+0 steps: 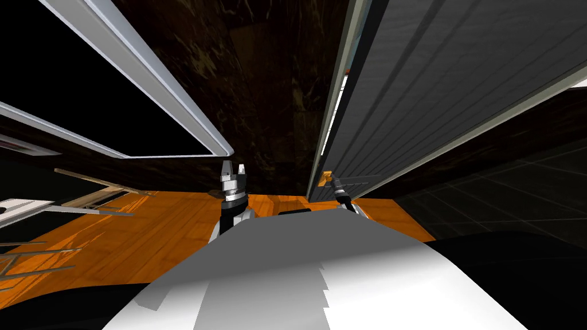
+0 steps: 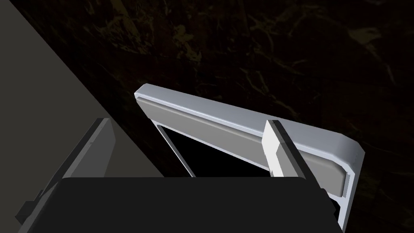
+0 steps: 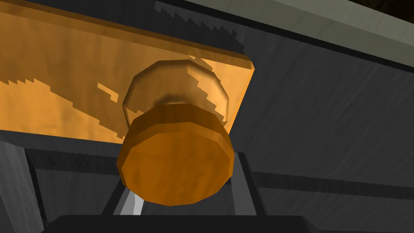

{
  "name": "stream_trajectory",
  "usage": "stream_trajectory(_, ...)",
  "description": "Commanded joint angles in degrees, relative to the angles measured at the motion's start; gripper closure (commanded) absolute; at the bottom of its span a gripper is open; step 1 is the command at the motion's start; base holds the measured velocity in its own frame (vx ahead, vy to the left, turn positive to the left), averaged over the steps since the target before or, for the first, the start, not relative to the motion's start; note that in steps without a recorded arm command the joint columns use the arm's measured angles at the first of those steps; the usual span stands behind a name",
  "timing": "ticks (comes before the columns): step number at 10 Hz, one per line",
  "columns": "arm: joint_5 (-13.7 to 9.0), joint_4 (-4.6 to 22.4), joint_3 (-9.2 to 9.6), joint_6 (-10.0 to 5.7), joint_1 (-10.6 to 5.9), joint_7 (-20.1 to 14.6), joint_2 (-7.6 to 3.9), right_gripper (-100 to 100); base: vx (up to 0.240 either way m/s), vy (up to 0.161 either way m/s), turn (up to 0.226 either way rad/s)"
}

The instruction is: Pull the door open

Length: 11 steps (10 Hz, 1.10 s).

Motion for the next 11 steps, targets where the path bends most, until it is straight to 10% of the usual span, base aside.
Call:
stream_trajectory(1,-2.9,-1.0,1.81,-0.7,0.28,-2.9,0.24,100,-0.089,-0.053,0.195)
stream_trajectory(11,-17.3,-3.4,4.77,0.59,2.63,-15.7,-0.66,100,-0.061,-0.035,0.103)
